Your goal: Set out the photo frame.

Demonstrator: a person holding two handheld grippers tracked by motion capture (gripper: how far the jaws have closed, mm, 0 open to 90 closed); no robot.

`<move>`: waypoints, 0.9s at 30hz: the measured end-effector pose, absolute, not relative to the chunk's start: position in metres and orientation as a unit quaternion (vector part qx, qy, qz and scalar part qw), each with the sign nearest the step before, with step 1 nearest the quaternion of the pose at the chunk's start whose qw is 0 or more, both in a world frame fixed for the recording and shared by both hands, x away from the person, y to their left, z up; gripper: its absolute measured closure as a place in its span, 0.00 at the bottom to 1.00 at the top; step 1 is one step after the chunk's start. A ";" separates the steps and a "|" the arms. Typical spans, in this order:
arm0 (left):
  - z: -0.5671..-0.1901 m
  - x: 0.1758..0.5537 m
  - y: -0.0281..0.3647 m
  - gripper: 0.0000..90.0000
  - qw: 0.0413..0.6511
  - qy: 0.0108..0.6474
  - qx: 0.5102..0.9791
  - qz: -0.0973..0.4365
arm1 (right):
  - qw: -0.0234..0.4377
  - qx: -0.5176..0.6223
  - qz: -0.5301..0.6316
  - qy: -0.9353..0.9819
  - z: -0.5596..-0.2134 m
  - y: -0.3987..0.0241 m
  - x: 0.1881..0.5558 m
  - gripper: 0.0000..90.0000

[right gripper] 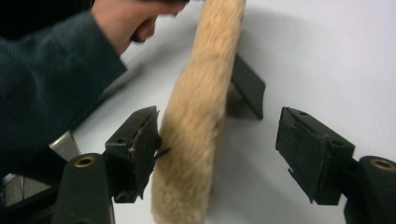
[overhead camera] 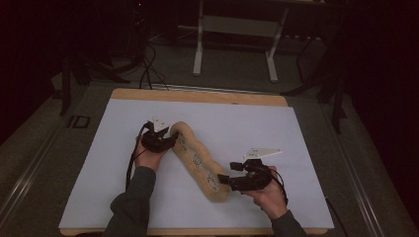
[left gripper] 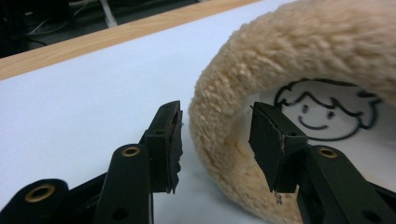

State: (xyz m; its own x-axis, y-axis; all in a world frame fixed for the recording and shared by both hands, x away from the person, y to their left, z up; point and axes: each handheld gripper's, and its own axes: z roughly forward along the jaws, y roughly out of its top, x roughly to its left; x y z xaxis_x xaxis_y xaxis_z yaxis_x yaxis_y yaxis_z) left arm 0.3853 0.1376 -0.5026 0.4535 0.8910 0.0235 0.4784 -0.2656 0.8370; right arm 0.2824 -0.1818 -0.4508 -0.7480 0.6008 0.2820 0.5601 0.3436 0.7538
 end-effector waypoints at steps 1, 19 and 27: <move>-0.503 0.387 0.138 0.63 0.401 0.456 0.753 0.254 | 0.022 0.354 0.449 0.820 -0.454 -0.181 0.280 0.32; -0.504 0.379 0.138 0.82 0.372 0.492 0.737 0.279 | 0.043 0.383 0.384 0.839 -0.496 -0.175 0.262 0.41; -0.506 0.358 0.154 0.82 0.378 0.515 0.715 0.284 | 0.065 0.420 0.396 0.814 -0.495 -0.193 0.280 0.55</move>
State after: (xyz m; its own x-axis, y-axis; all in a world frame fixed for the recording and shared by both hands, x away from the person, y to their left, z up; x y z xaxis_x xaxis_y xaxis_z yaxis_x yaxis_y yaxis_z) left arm 0.3577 0.1541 -0.5060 0.3089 0.9509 0.0174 0.5214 -0.1846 0.8331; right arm 0.2795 -0.1930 -0.4953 -0.6384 0.7353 0.2275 0.6328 0.3332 0.6989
